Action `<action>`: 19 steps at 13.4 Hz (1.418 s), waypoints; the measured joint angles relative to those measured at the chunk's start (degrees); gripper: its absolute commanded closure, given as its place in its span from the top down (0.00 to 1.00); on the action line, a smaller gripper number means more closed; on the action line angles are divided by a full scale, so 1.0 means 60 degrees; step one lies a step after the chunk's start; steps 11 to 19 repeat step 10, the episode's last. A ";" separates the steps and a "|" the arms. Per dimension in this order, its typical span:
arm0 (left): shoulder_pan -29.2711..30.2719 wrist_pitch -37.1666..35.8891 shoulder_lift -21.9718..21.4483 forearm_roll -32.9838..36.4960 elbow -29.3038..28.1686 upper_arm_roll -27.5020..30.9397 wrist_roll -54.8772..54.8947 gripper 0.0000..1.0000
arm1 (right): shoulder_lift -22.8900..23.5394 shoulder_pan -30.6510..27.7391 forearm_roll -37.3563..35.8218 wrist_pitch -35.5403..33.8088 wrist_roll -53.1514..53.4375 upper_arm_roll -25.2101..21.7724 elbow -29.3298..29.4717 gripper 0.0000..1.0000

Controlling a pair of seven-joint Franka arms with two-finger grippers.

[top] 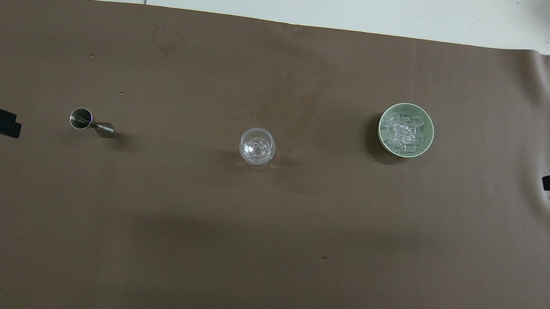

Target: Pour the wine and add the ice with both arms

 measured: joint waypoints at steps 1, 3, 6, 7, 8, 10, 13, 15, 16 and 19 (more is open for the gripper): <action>0.0000 0.0000 0.0000 0.0000 0.0000 0.0000 0.0000 1.00 | -0.0001 0.0008 0.0000 0.0000 0.0000 0.0000 0.0000 1.00; 0.0000 0.0000 0.0000 0.0000 0.0000 0.0000 0.0000 1.00 | -0.0002 0.0003 0.0000 0.0000 0.0000 -0.0023 0.0001 1.00; 0.0000 0.0000 0.0000 0.0000 0.0000 0.0000 0.0000 1.00 | -0.0019 0.0001 0.0000 0.0000 0.0000 -0.0052 0.0000 1.00; 0.0000 0.0000 0.0000 0.0000 0.0000 0.0000 0.0000 1.00 | -0.0034 0.0000 0.0000 0.0000 0.0000 -0.0055 0.0001 1.00; 0.0000 0.0000 0.0000 0.0000 0.0000 0.0000 0.0000 1.00 | -0.0050 0.0001 0.0000 0.0000 0.0000 -0.0056 0.0001 1.00; 0.0000 0.0000 0.0000 0.0000 0.0000 0.0000 0.0000 1.00 | -0.0102 0.0001 0.0000 0.0000 0.0000 -0.0055 0.0000 1.00; 0.0000 0.0000 0.0000 0.0000 0.0000 0.0000 0.0000 1.00 | -0.0102 0.0001 0.0000 0.0000 0.0000 -0.0055 0.0000 1.00; 0.0000 0.0000 0.0000 0.0000 0.0000 0.0000 0.0000 1.00 | -0.0102 0.0001 0.0000 0.0000 0.0000 -0.0055 0.0000 1.00; 0.0000 0.0000 0.0000 0.0000 0.0000 0.0000 0.0000 1.00 | -0.0102 0.0001 0.0000 0.0000 0.0000 -0.0055 0.0000 1.00; 0.0000 0.0000 0.0000 0.0000 0.0000 0.0000 0.0000 1.00 | -0.0102 0.0001 0.0000 0.0000 0.0000 -0.0055 0.0000 1.00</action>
